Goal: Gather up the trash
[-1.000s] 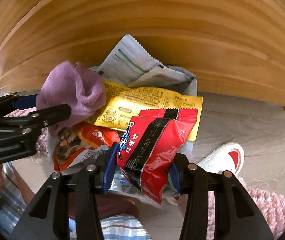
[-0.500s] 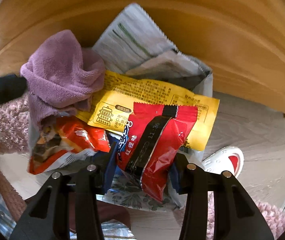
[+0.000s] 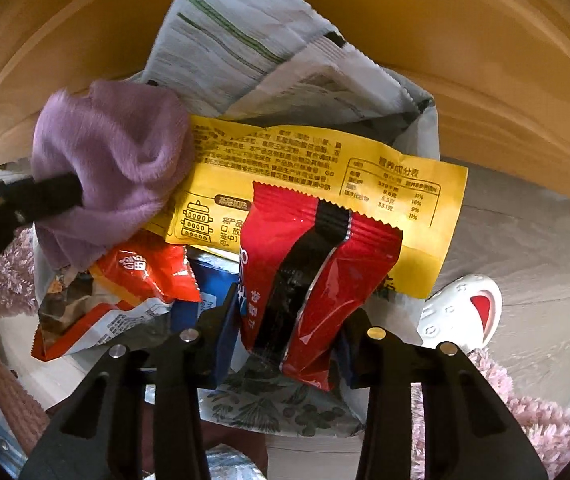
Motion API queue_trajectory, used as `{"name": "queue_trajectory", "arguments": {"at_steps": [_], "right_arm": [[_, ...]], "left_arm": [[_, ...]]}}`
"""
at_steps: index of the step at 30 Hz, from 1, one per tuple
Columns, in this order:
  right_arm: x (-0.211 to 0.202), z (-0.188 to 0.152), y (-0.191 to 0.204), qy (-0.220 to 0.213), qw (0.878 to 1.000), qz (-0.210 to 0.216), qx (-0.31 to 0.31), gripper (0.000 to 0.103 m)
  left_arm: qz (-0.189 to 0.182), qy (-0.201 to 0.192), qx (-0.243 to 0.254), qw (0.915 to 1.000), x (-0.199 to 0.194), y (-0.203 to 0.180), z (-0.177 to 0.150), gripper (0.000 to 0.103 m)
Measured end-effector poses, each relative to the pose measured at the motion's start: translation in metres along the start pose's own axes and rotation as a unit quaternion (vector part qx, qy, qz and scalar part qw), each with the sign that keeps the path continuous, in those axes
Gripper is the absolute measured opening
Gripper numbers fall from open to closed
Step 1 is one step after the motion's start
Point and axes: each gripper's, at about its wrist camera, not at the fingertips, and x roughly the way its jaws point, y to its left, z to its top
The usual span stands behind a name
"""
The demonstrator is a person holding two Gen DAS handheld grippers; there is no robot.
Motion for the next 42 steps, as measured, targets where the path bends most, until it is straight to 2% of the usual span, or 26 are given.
{"name": "queue_trajectory", "arguments": {"at_steps": [4, 10, 14, 16, 18, 20, 22, 24, 28, 31, 33, 37, 42], "right_arm": [[0.005, -0.001, -0.006, 0.000, 1.000, 0.003, 0.007, 0.038], [0.011, 0.002, -0.004, 0.002, 1.000, -0.005, 0.002, 0.037], [0.008, 0.002, -0.003, 0.004, 1.000, -0.006, 0.001, 0.038], [0.003, 0.003, -0.002, 0.002, 1.000, -0.006, 0.003, 0.040], [-0.003, 0.003, -0.002, 0.000, 1.000, 0.003, 0.009, 0.045], [-0.010, 0.001, -0.002, -0.007, 1.000, 0.012, 0.011, 0.046], [-0.020, 0.002, 0.002, -0.018, 1.000, 0.015, 0.009, 0.049], [-0.028, 0.002, 0.005, -0.029, 0.999, 0.019, 0.008, 0.054], [-0.041, 0.001, 0.005, -0.043, 0.999, 0.019, 0.015, 0.061], [-0.052, -0.005, 0.002, -0.059, 0.998, 0.017, 0.022, 0.072], [-0.064, -0.007, 0.003, -0.074, 0.997, 0.015, 0.029, 0.088], [-0.093, -0.014, 0.002, -0.101, 0.994, 0.023, 0.043, 0.093], [-0.124, -0.032, 0.000, -0.138, 0.989, 0.027, 0.044, 0.094]], "left_arm": [[-0.001, 0.034, -0.007, 0.9994, 0.021, 0.002, 0.001, 0.011], [0.006, 0.045, 0.015, 0.9989, 0.034, -0.010, 0.005, 0.011], [0.019, 0.032, 0.035, 0.9987, 0.029, -0.016, 0.007, 0.013], [0.014, 0.022, 0.041, 0.9988, 0.024, -0.021, 0.007, 0.013], [0.018, 0.011, 0.049, 0.9986, 0.015, -0.025, 0.006, 0.022], [0.010, -0.010, 0.053, 0.9985, 0.001, -0.027, 0.005, 0.039], [0.000, -0.021, 0.046, 0.9987, -0.009, -0.027, 0.005, 0.046], [-0.013, -0.032, 0.039, 0.9987, -0.024, -0.018, 0.004, 0.048], [-0.010, -0.048, 0.024, 0.9985, -0.040, -0.013, 0.003, 0.051], [-0.003, -0.060, 0.013, 0.9981, -0.053, 0.000, 0.000, 0.057], [0.010, -0.078, 0.013, 0.9968, -0.069, -0.003, -0.008, 0.067], [0.004, -0.117, 0.024, 0.9929, -0.097, -0.004, -0.016, 0.096], [-0.008, -0.165, 0.055, 0.9847, -0.136, -0.016, -0.026, 0.096]]}}
